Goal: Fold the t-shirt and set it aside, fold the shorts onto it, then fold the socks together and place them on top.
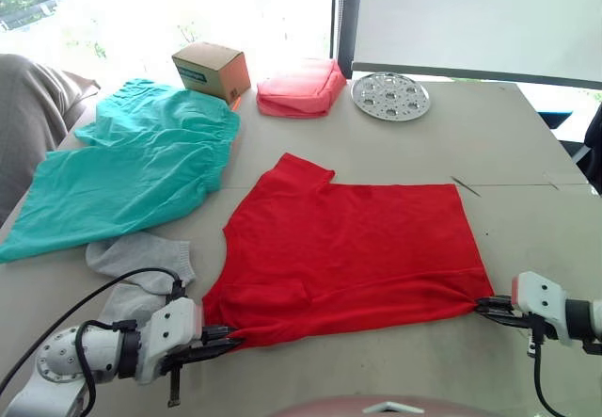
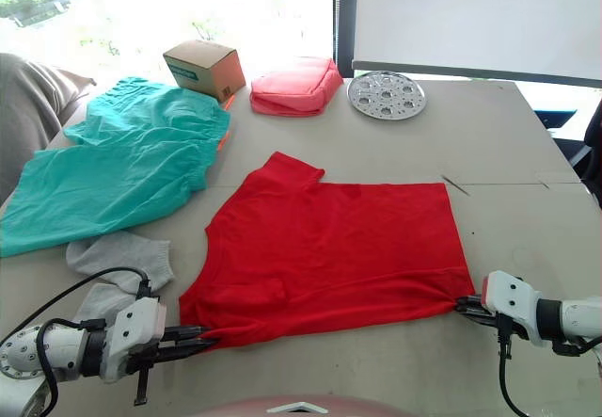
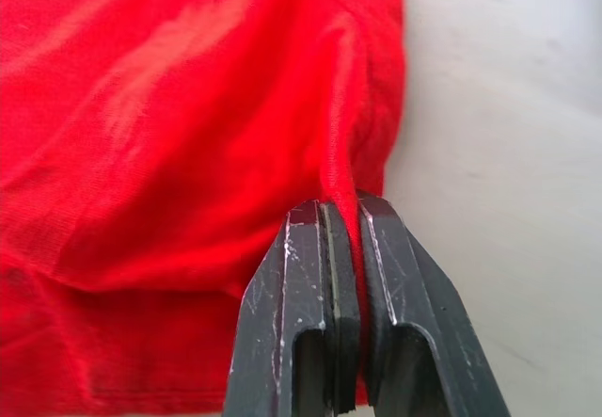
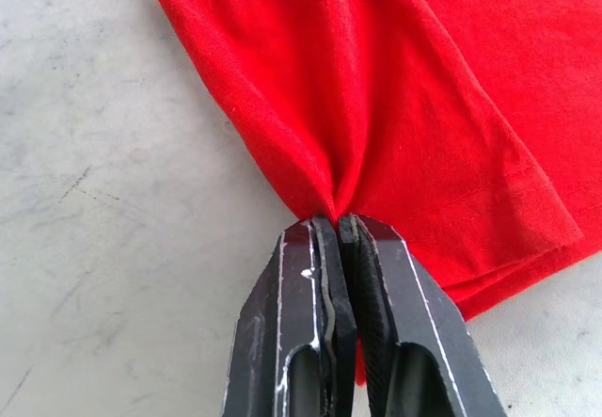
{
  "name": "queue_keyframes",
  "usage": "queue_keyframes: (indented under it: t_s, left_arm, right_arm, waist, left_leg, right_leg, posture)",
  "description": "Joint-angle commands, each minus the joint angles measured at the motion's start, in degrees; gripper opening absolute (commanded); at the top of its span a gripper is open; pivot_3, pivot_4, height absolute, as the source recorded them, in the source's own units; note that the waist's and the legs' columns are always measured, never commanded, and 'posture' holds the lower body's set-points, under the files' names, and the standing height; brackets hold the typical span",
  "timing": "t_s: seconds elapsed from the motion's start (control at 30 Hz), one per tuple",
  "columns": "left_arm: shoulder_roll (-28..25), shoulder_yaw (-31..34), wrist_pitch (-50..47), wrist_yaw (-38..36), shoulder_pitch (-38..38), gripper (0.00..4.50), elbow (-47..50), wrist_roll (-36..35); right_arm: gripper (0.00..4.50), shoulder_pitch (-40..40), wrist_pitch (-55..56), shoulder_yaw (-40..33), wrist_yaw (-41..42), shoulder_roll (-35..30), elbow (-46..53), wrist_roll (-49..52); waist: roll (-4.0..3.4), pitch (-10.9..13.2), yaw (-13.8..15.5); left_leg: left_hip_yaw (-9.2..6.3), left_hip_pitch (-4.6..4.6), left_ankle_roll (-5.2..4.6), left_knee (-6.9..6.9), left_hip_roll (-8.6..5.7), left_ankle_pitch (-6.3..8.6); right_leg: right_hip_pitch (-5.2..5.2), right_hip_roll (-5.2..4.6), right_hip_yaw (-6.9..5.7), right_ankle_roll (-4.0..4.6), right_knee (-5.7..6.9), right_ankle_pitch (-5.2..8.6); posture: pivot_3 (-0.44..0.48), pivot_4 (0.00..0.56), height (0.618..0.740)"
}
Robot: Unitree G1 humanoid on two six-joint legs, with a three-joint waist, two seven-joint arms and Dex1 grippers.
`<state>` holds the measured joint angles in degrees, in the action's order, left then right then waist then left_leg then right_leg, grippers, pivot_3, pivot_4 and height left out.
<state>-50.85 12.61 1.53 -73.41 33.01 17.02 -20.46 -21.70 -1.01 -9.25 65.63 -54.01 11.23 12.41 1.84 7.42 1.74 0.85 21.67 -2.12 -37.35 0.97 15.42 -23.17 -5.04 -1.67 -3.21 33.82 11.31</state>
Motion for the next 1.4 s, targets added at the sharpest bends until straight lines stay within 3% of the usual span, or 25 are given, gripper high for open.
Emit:
queue_keyframes:
  t_s: [0.03,0.23,0.43,0.47,0.53,0.63,0.67,0.73,0.77,0.9,1.03,1.13,1.23,1.3,1.4]
  left_arm:
    - [-2.2,0.0,-0.6,-4.5,5.2,0.1,0.9,-1.0]
    - [-4.3,1.9,-0.9,-6.9,9.9,0.1,2.9,-2.4]
    - [-4.5,4.9,-8.1,-4.8,10.9,0.1,9.4,-6.8]
    - [-4.7,5.8,-10.0,-4.7,10.8,0.66,10.3,-8.3]
    - [-4.8,8.7,-15.4,-3.8,9.9,1.01,12.0,-13.1]
    - [-5.3,13.4,-23.3,-3.6,9.1,2.44,13.4,-20.3]
    - [-6.1,15.9,-28.2,-3.9,9.0,2.84,13.7,-25.7]
    - [-8.0,19.7,-35.9,-5.3,8.7,2.92,13.4,-33.0]
    - [-8.7,21.0,-39.2,-4.9,7.7,2.92,12.5,-36.4]
    - [-6.9,20.2,-46.9,9.2,-6.6,2.92,6.6,-45.0]
    - [-0.6,11.7,-52.4,30.1,-28.0,2.92,0.8,-43.0]
    - [3.0,5.6,-53.7,36.8,-38.9,2.92,-2.5,-38.2]
    - [8.4,-0.9,-52.5,45.5,-51.5,2.92,-10.9,-28.8]
    - [9.2,-5.9,-49.6,47.1,-56.1,2.92,-14.7,-21.0]
    - [12.7,-9.5,-48.4,47.7,-61.9,2.92,-20.4,-16.2]
  right_arm:
    - [0.12,-3.7,-3.0,-2.8,2.8,-2.8,2.8,2.0]
    - [0.12,-12.7,-8.2,-7.9,7.0,-5.9,9.9,5.5]
    - [0.12,-15.6,-11.1,-11.5,7.6,-5.2,13.3,7.5]
    - [0.56,-14.4,-10.6,-11.8,6.7,-4.5,12.9,7.5]
    - [0.9,-12.4,-10.5,-12.5,5.6,-3.7,12.3,7.9]
    - [2.28,-13.2,-10.4,-14.9,7.9,-4.1,12.0,8.2]
    - [2.68,-14.4,-10.9,-16.6,9.7,-4.3,12.2,9.3]
    - [3.69,-16.7,-9.4,-20.1,12.8,-4.0,12.7,10.3]
    - [3.69,-16.8,-11.2,-21.8,13.2,-3.8,13.4,12.2]
    - [3.69,-9.4,-19.7,-24.4,7.6,-1.9,14.2,21.2]
    - [3.69,7.4,-29.5,-18.1,-7.9,2.0,11.6,22.9]
    - [3.69,17.3,-36.1,-12.1,-15.2,4.7,9.7,22.3]
    - [3.69,27.0,-35.2,-3.4,-26.3,7.3,5.5,10.7]
    - [3.69,30.5,-38.6,-0.6,-27.0,8.0,3.7,10.7]
    - [3.69,34.1,-44.8,0.8,-29.4,10.3,1.8,12.0]
  waist:
    - [-0.07,0.0,0.2]
    - [-0.18,0.1,0.6]
    - [-0.05,0.1,0.5]
    - [-0.05,0.1,0.5]
    - [0.07,0.2,0.5]
    - [0.01,0.2,0.6]
    - [0.01,0.2,0.7]
    - [0.01,0.3,0.7]
    - [0.01,0.3,0.7]
    - [-0.11,0.3,0.5]
    - [0.07,0.4,0.4]
    - [0.55,0.4,0.5]
    - [0.37,0.3,0.6]
    - [0.34,0.4,0.6]
    - [0.34,0.4,0.4]
  left_leg:
    - [0.0,0.04,0.01,0.0,0.0,0.01]
    - [-0.01,0.06,0.02,0.0,0.02,0.03]
    - [0.11,0.06,0.27,-0.05,0.1,0.17]
    - [0.12,0.06,0.28,-0.05,0.12,0.18]
    - [0.14,0.06,0.28,-0.05,0.12,0.18]
    - [0.12,0.09,0.19,-0.05,0.17,0.13]
    - [0.11,0.1,0.1,-0.05,0.16,0.07]
    - [0.04,0.12,0.1,-0.04,0.14,0.08]
    - [0.0,0.12,0.1,-0.04,0.14,0.08]
    - [0.08,0.01,0.1,-0.07,0.2,0.08]
    - [0.15,-0.05,0.11,-0.18,0.23,0.08]
    - [0.05,-0.03,0.1,-0.18,0.06,0.07]
    - [0.01,0.1,0.14,-0.08,-0.33,0.02]
    - [-0.05,0.17,0.22,-0.05,-0.4,-0.05]
    - [-0.02,0.14,0.23,-0.06,-0.42,-0.06]
  right_leg:
    - [-0.05,0.01,-0.01,0.0,0.02,0.0]
    - [-0.06,-0.01,-0.02,-0.01,-0.02,0.01]
    - [-0.08,-0.02,-0.01,-0.02,-0.04,0.01]
    - [-0.09,-0.01,-0.03,-0.02,-0.04,0.01]
    - [-0.1,0.01,-0.03,-0.02,-0.03,0.01]
    - [-0.15,0.05,-0.05,-0.02,-0.01,0.01]
    - [-0.15,0.05,-0.06,-0.02,0.0,0.01]
    - [-0.15,0.07,-0.09,-0.02,0.01,0.01]
    - [-0.15,0.08,-0.12,-0.02,0.01,0.01]
    - [-0.06,0.1,-0.06,-0.02,0.03,0.01]
    - [0.03,0.11,-0.02,-0.02,0.0,0.0]
    - [0.05,0.2,0.02,0.24,0.09,-0.2]
    - [0.04,0.25,0.0,0.47,0.12,-0.32]
    - [0.06,0.24,-0.04,0.46,0.08,-0.33]
    - [0.08,0.25,-0.02,0.47,0.07,-0.34]
  posture:
    - [0.0,0.15,0.739]
    - [0.0,0.15,0.739]
    - [0.0,0.15,0.739]
    - [0.0,0.15,0.739]
    - [0.0,0.15,0.739]
    - [0.0,0.15,0.739]
    - [0.0,0.15,0.739]
    - [0.0,0.15,0.739]
    - [0.0,0.15,0.739]
    - [0.0,0.15,0.739]
    - [0.0,0.15,0.739]
    - [0.0,0.15,0.739]
    - [0.0,0.15,0.739]
    - [0.0,0.15,0.739]
    - [0.0,0.15,0.739]
